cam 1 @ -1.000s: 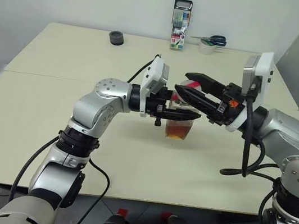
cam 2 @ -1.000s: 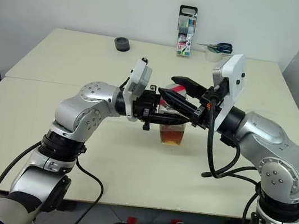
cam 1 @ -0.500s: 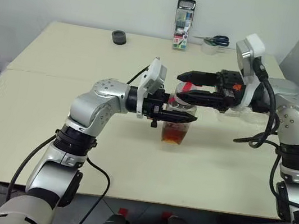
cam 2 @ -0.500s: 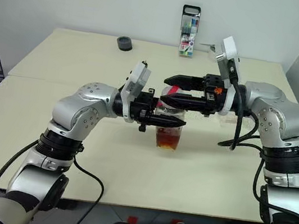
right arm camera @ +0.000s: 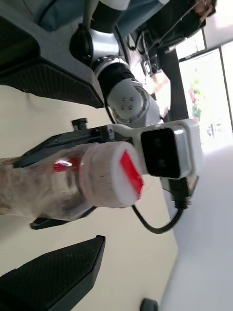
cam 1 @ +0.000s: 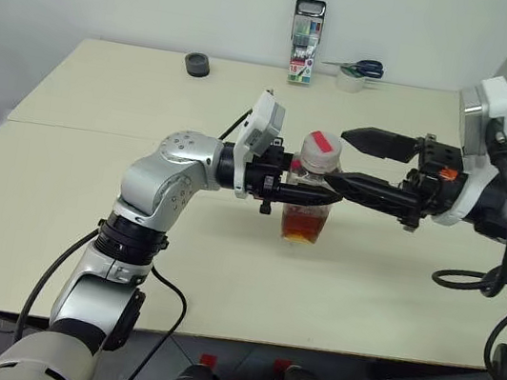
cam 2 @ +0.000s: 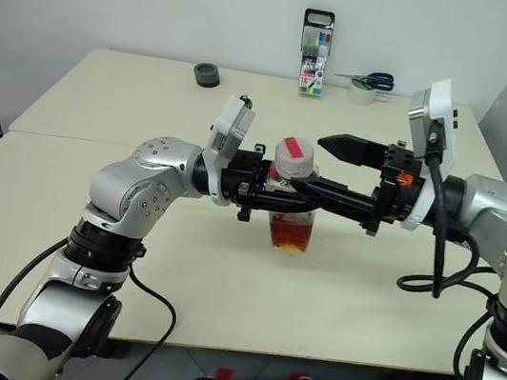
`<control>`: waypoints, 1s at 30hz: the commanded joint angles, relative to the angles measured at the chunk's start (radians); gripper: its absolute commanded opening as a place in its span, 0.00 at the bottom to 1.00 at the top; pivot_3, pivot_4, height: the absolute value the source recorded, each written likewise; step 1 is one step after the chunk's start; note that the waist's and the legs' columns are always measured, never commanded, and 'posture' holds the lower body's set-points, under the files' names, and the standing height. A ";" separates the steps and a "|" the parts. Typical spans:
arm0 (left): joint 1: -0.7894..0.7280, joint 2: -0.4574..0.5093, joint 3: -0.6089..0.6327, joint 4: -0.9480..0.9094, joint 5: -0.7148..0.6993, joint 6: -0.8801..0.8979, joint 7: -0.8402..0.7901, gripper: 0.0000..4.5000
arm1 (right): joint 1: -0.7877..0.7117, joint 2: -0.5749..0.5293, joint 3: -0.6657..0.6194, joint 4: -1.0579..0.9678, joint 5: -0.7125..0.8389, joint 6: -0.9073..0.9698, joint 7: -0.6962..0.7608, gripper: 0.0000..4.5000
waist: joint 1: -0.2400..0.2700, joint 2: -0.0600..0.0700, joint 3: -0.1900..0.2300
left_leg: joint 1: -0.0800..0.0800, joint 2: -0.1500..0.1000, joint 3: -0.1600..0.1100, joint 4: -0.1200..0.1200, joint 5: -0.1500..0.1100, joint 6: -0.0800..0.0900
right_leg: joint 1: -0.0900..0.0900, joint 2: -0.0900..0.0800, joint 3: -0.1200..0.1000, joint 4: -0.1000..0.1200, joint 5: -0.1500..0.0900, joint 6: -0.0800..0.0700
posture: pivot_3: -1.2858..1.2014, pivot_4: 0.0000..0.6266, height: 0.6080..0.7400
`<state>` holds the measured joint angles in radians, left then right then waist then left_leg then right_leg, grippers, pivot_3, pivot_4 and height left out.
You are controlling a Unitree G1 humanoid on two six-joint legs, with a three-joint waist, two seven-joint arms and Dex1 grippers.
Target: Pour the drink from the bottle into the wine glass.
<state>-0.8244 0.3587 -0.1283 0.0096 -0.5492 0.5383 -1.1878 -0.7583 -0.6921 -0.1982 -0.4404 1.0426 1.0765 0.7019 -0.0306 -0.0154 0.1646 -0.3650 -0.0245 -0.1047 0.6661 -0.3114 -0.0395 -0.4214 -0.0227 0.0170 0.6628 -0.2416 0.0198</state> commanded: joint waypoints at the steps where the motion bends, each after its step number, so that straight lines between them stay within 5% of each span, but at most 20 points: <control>1: -0.020 -0.004 0.021 -0.026 -0.016 -0.020 0.005 0.40 | -0.008 0.032 0.003 -0.058 -0.019 -0.047 -0.088 0.99 | 0.000 0.000 0.000 | 0.000 0.000 0.000 0.000 0.000 0.000 | 0.000 0.000 0.000 0.000 0.000 0.000 | 0.52 0.24 1.00; 9: -0.015 0.001 0.024 -0.049 -0.022 -0.006 0.018 0.40 | 0.005 0.118 0.074 -0.064 -0.110 -0.130 -0.172 0.99 | 0.001 0.000 0.000 | 0.000 0.000 0.000 0.000 0.002 -0.004 | 0.000 0.000 0.000 0.000 0.000 0.000 | 0.52 0.24 1.00; 30: -0.012 0.022 0.019 -0.045 -0.013 -0.024 0.023 0.40 | 0.055 -0.004 0.011 -0.050 -0.062 -0.124 -0.100 0.99 | 0.001 0.000 0.000 | 0.000 0.000 0.000 0.000 0.000 0.000 | 0.000 0.000 0.000 0.000 0.000 0.000 | 0.52 0.24 1.00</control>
<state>-0.8162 0.3786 -0.1262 -0.0041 -0.5473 0.5373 -1.1514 -0.6972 -0.6815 -0.1474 -0.4673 0.9585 0.9519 0.6075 -0.0295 -0.0154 0.1647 -0.3655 -0.0247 -0.1048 0.6663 -0.3113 -0.0397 -0.4215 -0.0226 0.0171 0.6624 -0.2416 0.0198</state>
